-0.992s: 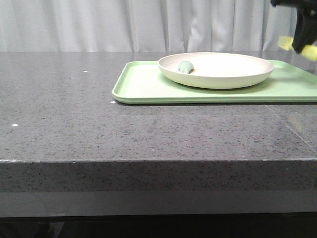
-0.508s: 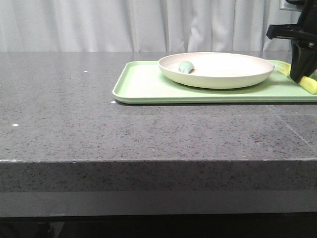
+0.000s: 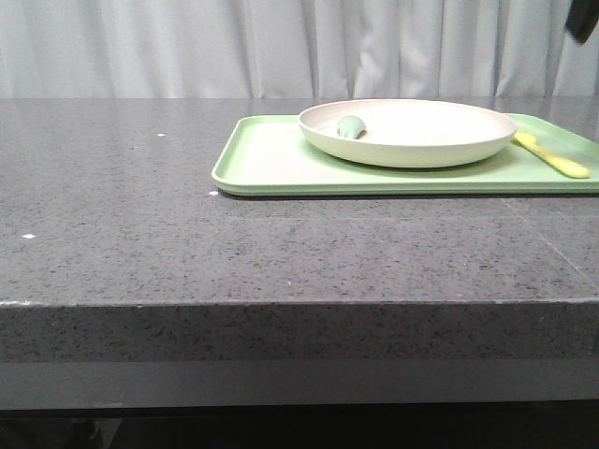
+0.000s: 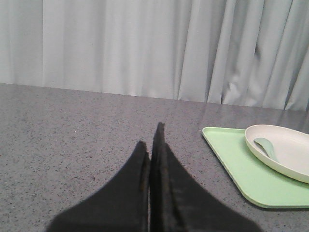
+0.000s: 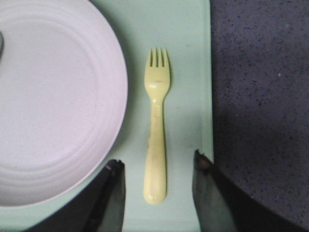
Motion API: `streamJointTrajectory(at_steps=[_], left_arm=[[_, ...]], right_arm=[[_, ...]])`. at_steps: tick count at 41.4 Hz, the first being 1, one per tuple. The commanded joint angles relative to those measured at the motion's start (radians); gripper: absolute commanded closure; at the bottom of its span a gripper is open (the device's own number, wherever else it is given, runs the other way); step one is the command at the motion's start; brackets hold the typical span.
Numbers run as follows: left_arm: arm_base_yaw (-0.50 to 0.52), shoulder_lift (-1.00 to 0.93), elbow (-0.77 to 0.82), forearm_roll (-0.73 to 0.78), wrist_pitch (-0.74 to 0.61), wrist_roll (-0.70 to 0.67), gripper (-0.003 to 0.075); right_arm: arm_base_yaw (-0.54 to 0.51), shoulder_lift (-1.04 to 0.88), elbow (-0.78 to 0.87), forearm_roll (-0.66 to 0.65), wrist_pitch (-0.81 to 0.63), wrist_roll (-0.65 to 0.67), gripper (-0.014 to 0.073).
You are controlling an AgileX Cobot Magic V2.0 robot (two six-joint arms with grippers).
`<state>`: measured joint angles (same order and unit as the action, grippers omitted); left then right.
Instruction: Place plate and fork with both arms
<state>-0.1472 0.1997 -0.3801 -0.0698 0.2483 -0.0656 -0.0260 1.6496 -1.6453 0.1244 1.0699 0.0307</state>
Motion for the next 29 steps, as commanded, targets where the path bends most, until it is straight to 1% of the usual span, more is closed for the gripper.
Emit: streamJointTrajectory(at_steps=[1, 3, 5, 7, 10, 16, 23, 29], left_arm=[[0.001, 0.009, -0.028, -0.003, -0.089, -0.001, 0.0738], [0.001, 0.009, -0.028, -0.003, -0.089, -0.001, 0.0738], [0.001, 0.009, -0.028, -0.003, -0.089, -0.001, 0.0738], [0.001, 0.009, -0.028, -0.003, -0.089, -0.001, 0.0738], [0.001, 0.009, -0.028, -0.003, -0.089, -0.001, 0.0738], [0.001, 0.009, -0.028, -0.003, -0.089, -0.001, 0.0738], [0.001, 0.009, -0.028, -0.003, -0.089, -0.001, 0.0738], [0.001, 0.009, -0.028, -0.003, -0.089, -0.001, 0.0738]], right_arm=[[0.020, -0.122, 0.027, 0.004, -0.009, -0.014, 0.0431], [0.038, -0.173, 0.072, 0.004, -0.027, -0.014, 0.0498], [0.057, -0.229, 0.127, 0.004, -0.059, -0.014, 0.0545], [0.073, -0.297, 0.183, 0.004, -0.096, -0.014, 0.0579], [0.089, -0.373, 0.264, 0.004, -0.148, -0.014, 0.0608], [0.093, -0.566, 0.447, 0.004, -0.260, -0.024, 0.0613], [0.093, -0.797, 0.693, 0.004, -0.435, -0.071, 0.0613], [0.093, -0.976, 0.890, 0.004, -0.564, -0.074, 0.0613]])
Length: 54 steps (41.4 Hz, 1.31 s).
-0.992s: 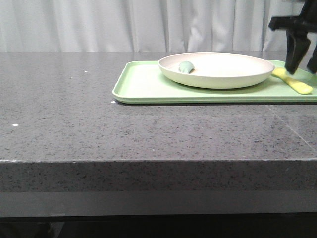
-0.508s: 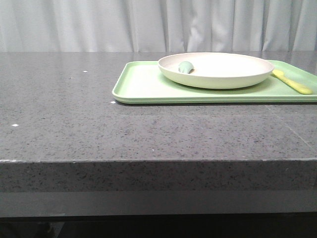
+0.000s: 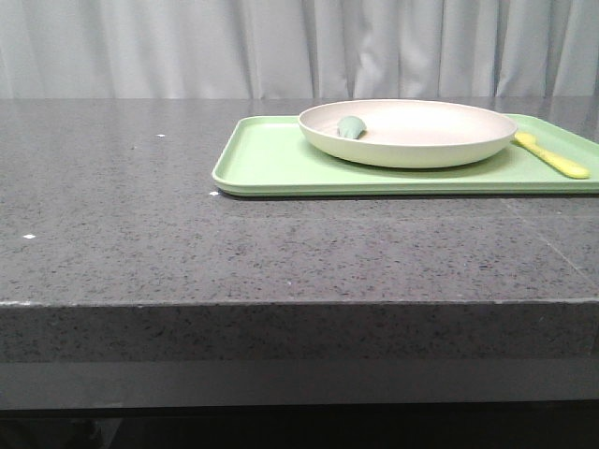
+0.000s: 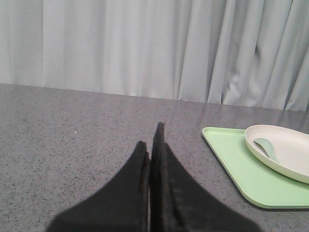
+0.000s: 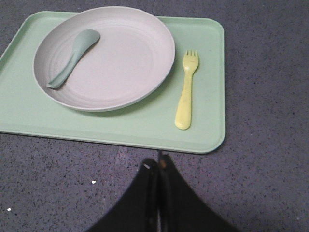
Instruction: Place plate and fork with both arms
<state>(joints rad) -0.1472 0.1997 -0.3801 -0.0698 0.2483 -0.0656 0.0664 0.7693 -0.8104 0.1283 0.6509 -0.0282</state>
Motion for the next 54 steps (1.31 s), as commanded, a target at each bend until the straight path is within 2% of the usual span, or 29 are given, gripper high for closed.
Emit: streamJointTrajectory(at_steps=[1, 10, 18, 54], left_arm=[[0.001, 0.009, -0.028, -0.003, -0.089, -0.001, 0.0738], [0.001, 0.009, -0.028, -0.003, -0.089, -0.001, 0.0738], [0.001, 0.009, -0.028, -0.003, -0.089, -0.001, 0.0738], [0.001, 0.009, -0.028, -0.003, -0.089, -0.001, 0.0738]], right_arm=[[0.001, -0.121, 0.090, 0.000, -0.165, -0.015, 0.0613], [0.001, -0.377, 0.328, 0.000, -0.248, -0.015, 0.0613], [0.001, -0.520, 0.402, 0.000, -0.272, -0.015, 0.0623], [0.001, -0.537, 0.402, 0.000, -0.273, -0.015, 0.0622]])
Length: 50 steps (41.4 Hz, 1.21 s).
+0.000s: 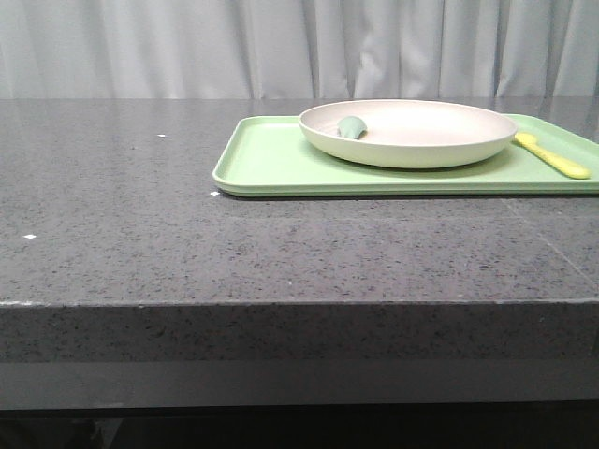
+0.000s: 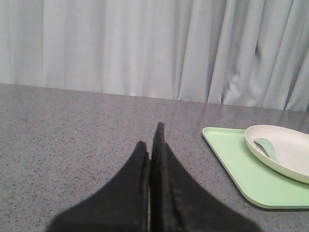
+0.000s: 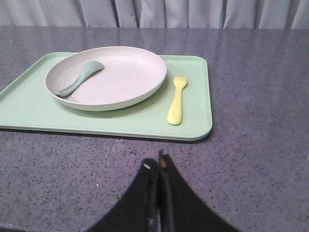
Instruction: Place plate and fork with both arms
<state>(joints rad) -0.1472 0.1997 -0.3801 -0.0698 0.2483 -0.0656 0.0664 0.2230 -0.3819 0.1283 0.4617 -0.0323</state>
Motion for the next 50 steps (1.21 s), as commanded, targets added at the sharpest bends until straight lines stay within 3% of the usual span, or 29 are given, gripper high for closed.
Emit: streamJointTrajectory(at_steps=[1, 17, 33, 43, 50], left_arm=[[0.001, 0.009, -0.028, -0.003, -0.089, -0.001, 0.0738], [0.001, 0.006, -0.011, -0.003, -0.089, -0.001, 0.0738], [0.094, -0.232, 0.264, -0.003, -0.089, 0.010, 0.0738], [0.098, -0.228, 0.391, -0.003, -0.123, 0.010, 0.0738], [0.098, -0.228, 0.389, -0.003, -0.077, 0.010, 0.0738]], right_arm=[[0.001, 0.010, -0.026, 0.000, -0.084, -0.011, 0.0622], [0.001, 0.010, -0.026, 0.000, -0.084, -0.011, 0.0622], [0.001, 0.010, -0.026, 0.000, -0.084, -0.011, 0.0622], [0.000, 0.011, -0.026, 0.000, -0.082, -0.011, 0.0622], [0.000, 0.011, -0.026, 0.000, -0.081, -0.011, 0.0622]])
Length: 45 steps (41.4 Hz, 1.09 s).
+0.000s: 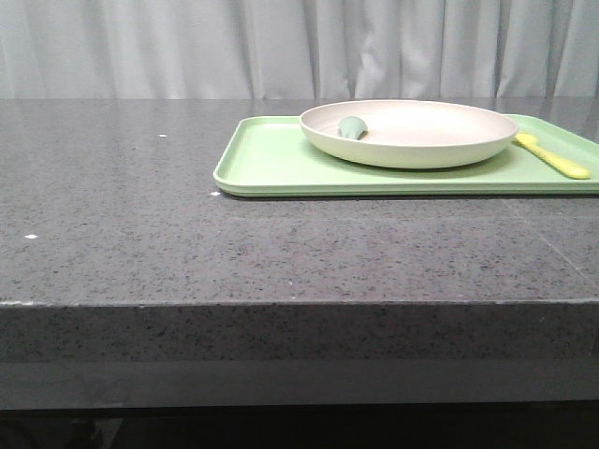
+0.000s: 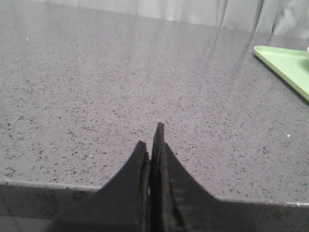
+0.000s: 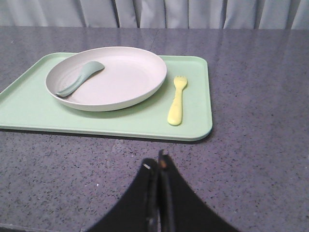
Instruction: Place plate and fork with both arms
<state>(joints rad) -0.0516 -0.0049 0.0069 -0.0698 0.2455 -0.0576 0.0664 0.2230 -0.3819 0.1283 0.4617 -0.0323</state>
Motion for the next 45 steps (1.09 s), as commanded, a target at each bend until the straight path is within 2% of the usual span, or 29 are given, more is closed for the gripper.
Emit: streamJointTrajectory(at_steps=[1, 34, 39, 45], left_arm=[[0.002, -0.024, 0.002, -0.003, -0.074, 0.002, 0.0738], [0.002, -0.024, 0.002, -0.003, -0.074, 0.002, 0.0738], [0.002, -0.024, 0.002, -0.003, -0.074, 0.002, 0.0738], [0.002, -0.024, 0.002, -0.003, -0.074, 0.002, 0.0738]], right_arm=[[0.000, 0.011, -0.026, 0.000, -0.081, -0.011, 0.0622], [-0.001, 0.011, -0.025, -0.004, -0.083, -0.011, 0.0622], [-0.003, -0.005, 0.010, -0.058, -0.125, -0.012, 0.0622], [-0.006, -0.071, 0.119, -0.062, -0.205, -0.012, 0.0622]])
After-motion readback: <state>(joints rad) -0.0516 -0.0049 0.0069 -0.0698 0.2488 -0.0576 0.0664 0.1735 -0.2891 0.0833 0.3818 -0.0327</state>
